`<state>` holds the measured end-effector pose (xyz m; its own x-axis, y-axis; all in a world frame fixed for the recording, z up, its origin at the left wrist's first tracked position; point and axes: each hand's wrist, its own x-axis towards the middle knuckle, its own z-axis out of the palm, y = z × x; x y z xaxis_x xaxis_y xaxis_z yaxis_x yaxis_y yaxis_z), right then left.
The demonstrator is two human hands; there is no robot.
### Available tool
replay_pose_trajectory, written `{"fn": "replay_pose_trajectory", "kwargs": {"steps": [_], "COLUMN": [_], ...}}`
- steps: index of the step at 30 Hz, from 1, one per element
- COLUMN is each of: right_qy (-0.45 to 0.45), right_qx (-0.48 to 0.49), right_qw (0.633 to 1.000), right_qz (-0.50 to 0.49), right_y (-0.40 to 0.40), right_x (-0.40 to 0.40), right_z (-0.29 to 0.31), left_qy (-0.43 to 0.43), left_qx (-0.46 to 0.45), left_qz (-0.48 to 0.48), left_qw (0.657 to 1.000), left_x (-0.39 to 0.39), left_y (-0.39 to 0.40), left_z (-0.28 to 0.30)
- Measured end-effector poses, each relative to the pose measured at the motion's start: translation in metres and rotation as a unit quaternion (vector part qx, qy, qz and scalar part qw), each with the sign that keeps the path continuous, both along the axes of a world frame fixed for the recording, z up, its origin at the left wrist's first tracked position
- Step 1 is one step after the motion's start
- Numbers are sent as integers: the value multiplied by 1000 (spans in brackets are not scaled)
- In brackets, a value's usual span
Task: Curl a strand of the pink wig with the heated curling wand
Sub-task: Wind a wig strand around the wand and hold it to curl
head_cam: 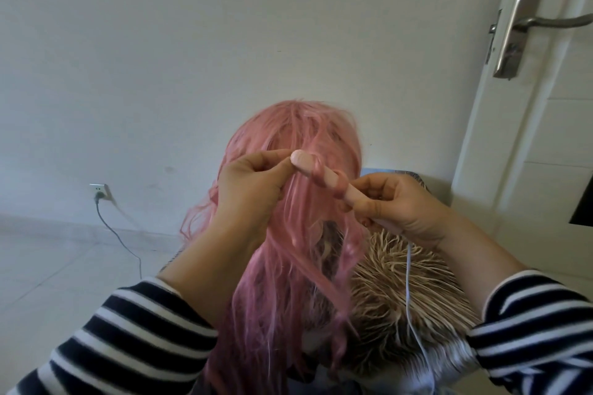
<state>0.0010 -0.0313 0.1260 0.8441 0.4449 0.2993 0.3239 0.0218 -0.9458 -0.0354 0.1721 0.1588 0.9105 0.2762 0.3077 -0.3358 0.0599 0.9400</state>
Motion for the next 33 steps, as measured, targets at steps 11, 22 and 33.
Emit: {"fn": "replay_pose_trajectory", "kwargs": {"steps": [11,22,33], "right_qy": [18,41,8], "right_qx": [-20,-39,-80], "right_qw": [1000,998,995], "right_qz": [-7,0,-54], "right_y": [-1,-1,5], "right_x": [2,-6,-2], "right_z": [0,6,3], "left_qy": [-5,23,44], "left_qx": [44,68,51], "left_qz": [16,3,-19], "left_qw": [999,997,998], "left_x": [-11,-19,-25], "left_y": [-15,-23,-25], "left_z": [-19,-34,-35]}}
